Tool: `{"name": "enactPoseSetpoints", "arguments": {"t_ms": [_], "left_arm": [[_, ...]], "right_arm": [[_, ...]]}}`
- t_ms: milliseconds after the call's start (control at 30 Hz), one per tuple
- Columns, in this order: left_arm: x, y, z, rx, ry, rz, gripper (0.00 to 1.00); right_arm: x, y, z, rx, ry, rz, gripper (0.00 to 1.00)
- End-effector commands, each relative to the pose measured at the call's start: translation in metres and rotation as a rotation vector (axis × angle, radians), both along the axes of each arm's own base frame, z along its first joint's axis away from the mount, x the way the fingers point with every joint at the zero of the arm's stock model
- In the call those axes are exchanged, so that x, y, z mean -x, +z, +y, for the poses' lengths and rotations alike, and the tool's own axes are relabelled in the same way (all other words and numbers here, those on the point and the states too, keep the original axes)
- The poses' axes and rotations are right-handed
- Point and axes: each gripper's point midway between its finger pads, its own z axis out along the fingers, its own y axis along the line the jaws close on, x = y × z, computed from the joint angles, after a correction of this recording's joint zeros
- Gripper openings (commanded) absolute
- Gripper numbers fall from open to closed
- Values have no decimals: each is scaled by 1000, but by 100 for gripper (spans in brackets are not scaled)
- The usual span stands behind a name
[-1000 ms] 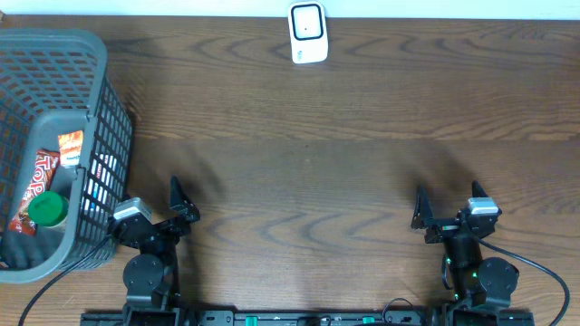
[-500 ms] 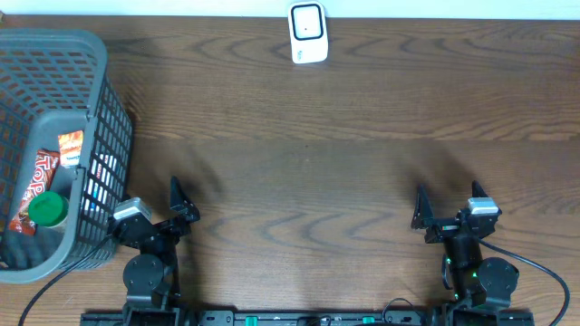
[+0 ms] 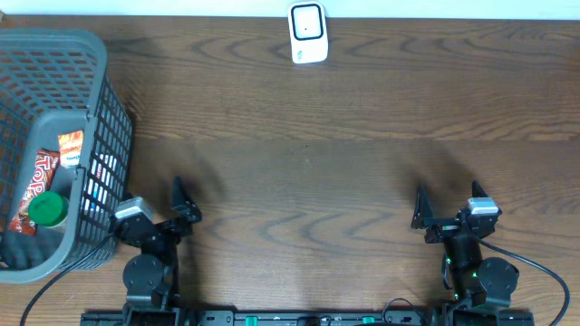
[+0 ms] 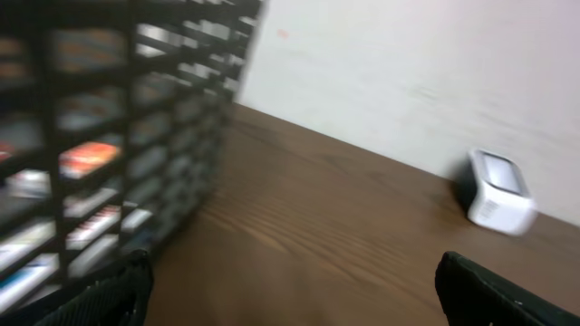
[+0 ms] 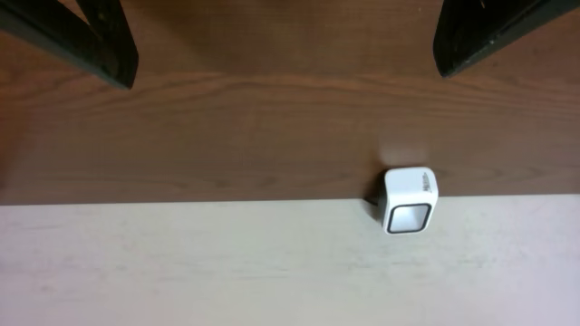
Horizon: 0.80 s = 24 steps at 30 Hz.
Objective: Scan the item barcode
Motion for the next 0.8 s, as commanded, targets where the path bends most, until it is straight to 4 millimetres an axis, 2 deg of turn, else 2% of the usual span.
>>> {"name": "enactPoseSetpoints", "arguments": {"t_ms": [0, 33, 67, 200, 300, 433, 667, 767], "left_arm": [[-1, -12, -48, -60, -287, 35, 100], [2, -13, -64, -84, -388, 36, 100], [4, -15, -73, -81, -438, 39, 100], [8, -20, -89, -78, -542, 67, 100], [13, -6, -103, -123, -635, 57, 100], [9, 39, -105, -162, -652, 43, 100], [-19, 149, -107, -123, -663, 183, 100], [-28, 190, -111, -95, -687, 262, 100]], "right_arm": [[0, -1, 2, -10, 6, 3, 99], [0, -1, 2, -10, 6, 3, 99], [0, -1, 2, -10, 6, 3, 99], [0, -1, 2, -10, 6, 3, 99], [0, -1, 2, -10, 6, 3, 99], [0, -1, 2, -10, 6, 3, 99], [0, -1, 2, -10, 6, 3, 99], [0, -1, 2, -10, 6, 3, 99]]}}
